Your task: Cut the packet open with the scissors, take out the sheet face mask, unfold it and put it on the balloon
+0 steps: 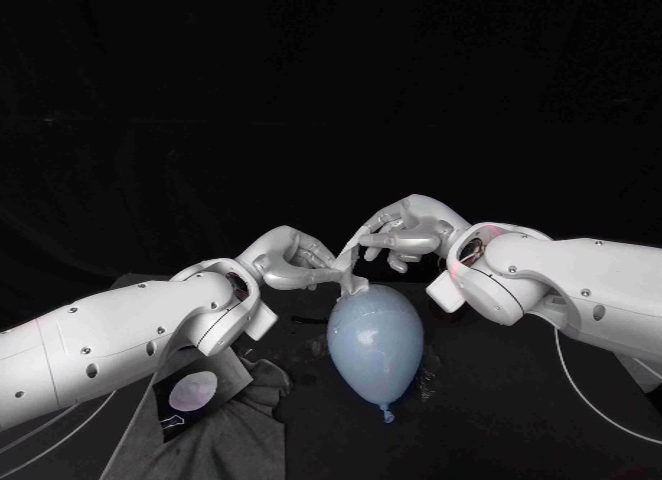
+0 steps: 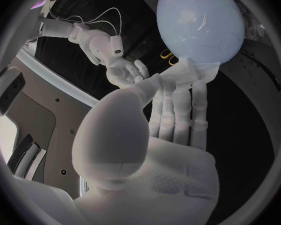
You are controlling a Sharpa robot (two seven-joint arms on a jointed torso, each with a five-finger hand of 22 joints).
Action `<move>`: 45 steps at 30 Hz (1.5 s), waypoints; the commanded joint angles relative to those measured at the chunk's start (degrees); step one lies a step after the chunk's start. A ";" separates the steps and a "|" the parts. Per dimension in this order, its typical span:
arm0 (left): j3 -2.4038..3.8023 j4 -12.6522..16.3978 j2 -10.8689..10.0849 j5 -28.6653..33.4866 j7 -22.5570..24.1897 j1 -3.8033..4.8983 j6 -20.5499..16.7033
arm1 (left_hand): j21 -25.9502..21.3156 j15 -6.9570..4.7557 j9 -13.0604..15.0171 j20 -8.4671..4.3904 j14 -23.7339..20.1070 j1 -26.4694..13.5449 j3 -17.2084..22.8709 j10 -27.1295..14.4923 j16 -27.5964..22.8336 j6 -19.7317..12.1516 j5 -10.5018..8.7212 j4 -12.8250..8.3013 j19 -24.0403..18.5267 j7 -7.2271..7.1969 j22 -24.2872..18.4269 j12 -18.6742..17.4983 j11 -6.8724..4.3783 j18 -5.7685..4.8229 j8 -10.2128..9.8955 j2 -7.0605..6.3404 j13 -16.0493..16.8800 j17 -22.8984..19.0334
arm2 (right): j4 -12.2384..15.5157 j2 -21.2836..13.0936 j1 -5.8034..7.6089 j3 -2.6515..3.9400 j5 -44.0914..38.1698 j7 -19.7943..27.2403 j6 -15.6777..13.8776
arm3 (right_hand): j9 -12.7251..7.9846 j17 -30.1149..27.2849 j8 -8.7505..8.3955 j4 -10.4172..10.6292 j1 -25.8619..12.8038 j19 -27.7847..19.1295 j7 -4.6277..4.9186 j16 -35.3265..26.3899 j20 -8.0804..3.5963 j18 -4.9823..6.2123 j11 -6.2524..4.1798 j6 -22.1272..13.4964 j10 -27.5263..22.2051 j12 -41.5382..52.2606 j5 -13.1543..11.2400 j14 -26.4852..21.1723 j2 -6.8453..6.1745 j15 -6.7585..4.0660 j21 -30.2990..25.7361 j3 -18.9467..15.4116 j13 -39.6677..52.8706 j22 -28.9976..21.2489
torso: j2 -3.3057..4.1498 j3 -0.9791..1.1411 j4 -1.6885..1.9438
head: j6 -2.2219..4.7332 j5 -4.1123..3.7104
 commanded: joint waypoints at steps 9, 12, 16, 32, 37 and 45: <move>0.48 -3.13 1.04 5.36 1.12 0.28 -12.33 | 2.73 -0.31 2.97 -1.57 1.99 -0.60 4.03 -0.77 0.94 -0.67 0.16 -0.79 -0.03 -0.12 1.55 2.47 -0.13 0.84 2.13 0.05 2.23 1.71 | -2.73 1.06 0.03 0.06 1.65 1.59 -4.28 | 9.25 -0.20 0.42 -0.18 0.06 0.27 -0.27 -0.21 0.01 0.50 -0.01 0.41 0.23 0.36 0.23 -0.07 0.54 -0.48 -0.26 0.52 0.11 -0.06 | 0.08 -0.04 0.01 | -0.01 -0.56; 0.72 -3.81 1.25 5.58 1.40 0.67 -13.26 | 3.31 -0.34 3.29 -1.76 2.23 -0.86 4.93 -1.07 1.08 -0.83 0.17 -1.05 -0.15 -0.17 1.88 3.07 -0.17 0.83 2.60 -0.24 2.78 1.93 | -3.89 1.73 0.06 0.08 2.98 1.96 -5.96 | 9.25 -0.35 0.42 -0.18 0.05 0.27 -0.27 -0.30 0.01 0.50 -0.01 0.41 0.22 0.36 0.24 -0.10 0.55 -0.48 -0.25 0.54 0.12 -0.06 | 0.05 -0.04 0.10 | 0.09 -0.62; 0.89 -5.11 2.21 5.01 2.12 1.34 -14.93 | 3.94 -0.40 3.61 -1.93 2.63 -1.05 5.88 -1.41 1.35 -0.87 0.17 -1.46 -0.34 -0.24 2.24 3.75 -0.23 0.82 3.13 -0.68 3.40 2.50 | -5.33 2.74 0.10 0.11 4.98 2.25 -7.39 | 9.27 -0.44 0.41 -0.18 0.05 0.26 -0.27 -0.37 0.00 0.51 -0.01 0.39 0.20 0.34 0.24 -0.12 0.55 -0.48 -0.30 0.57 0.13 -0.07 | -0.01 -0.07 0.18 | 0.10 -0.60; 0.30 2.17 0.79 -0.67 -0.54 1.52 -8.90 | 5.65 -0.78 4.02 -2.14 3.69 -1.57 8.32 -2.27 2.38 -0.24 0.35 -2.90 -1.17 -0.63 3.23 5.87 -0.67 0.78 4.53 -2.95 5.11 4.47 | -0.28 -0.57 -0.70 0.02 8.69 1.39 -6.34 | 9.33 -0.47 0.39 -0.21 0.00 0.15 -0.26 -0.42 -0.01 0.56 -0.01 0.33 0.14 0.30 0.26 -0.09 0.58 -0.48 -0.58 0.74 0.19 -0.18 | -0.02 -0.01 -0.10 | -0.04 -0.84; 0.00 5.11 -0.56 -1.84 -1.11 1.20 -6.68 | 5.72 -0.79 4.01 -2.13 3.73 -1.63 8.43 -2.28 2.42 -0.19 0.40 -2.92 -1.21 -0.64 3.27 5.97 -0.68 0.78 4.57 -3.02 5.17 4.56 | 1.81 -2.07 -1.39 -0.13 10.31 2.42 -7.40 | 9.38 -0.70 0.37 -0.16 -0.12 -0.02 -0.23 -0.59 -0.02 0.63 0.03 0.29 0.08 0.27 0.22 -0.14 0.58 -0.47 -0.99 0.80 0.23 -0.34 | 0.03 0.02 0.04 | -0.19 -1.22; -0.51 9.76 -3.40 -3.03 -1.03 0.78 -3.33 | 6.04 -0.87 3.96 -2.12 4.18 -1.77 8.82 -2.34 2.78 -0.07 0.39 -3.11 -1.33 -0.73 3.43 6.31 -0.77 0.79 4.70 -3.48 5.41 5.33 | 6.56 -7.19 -3.29 -0.89 13.09 4.09 -7.96 | 9.40 -0.65 0.36 -0.15 -0.16 0.00 -0.22 -0.57 -0.01 0.61 0.03 0.27 0.05 0.26 0.22 -0.13 0.58 -0.46 -0.92 0.83 0.25 -0.31 | 0.06 -0.09 0.18 | -1.12 -2.67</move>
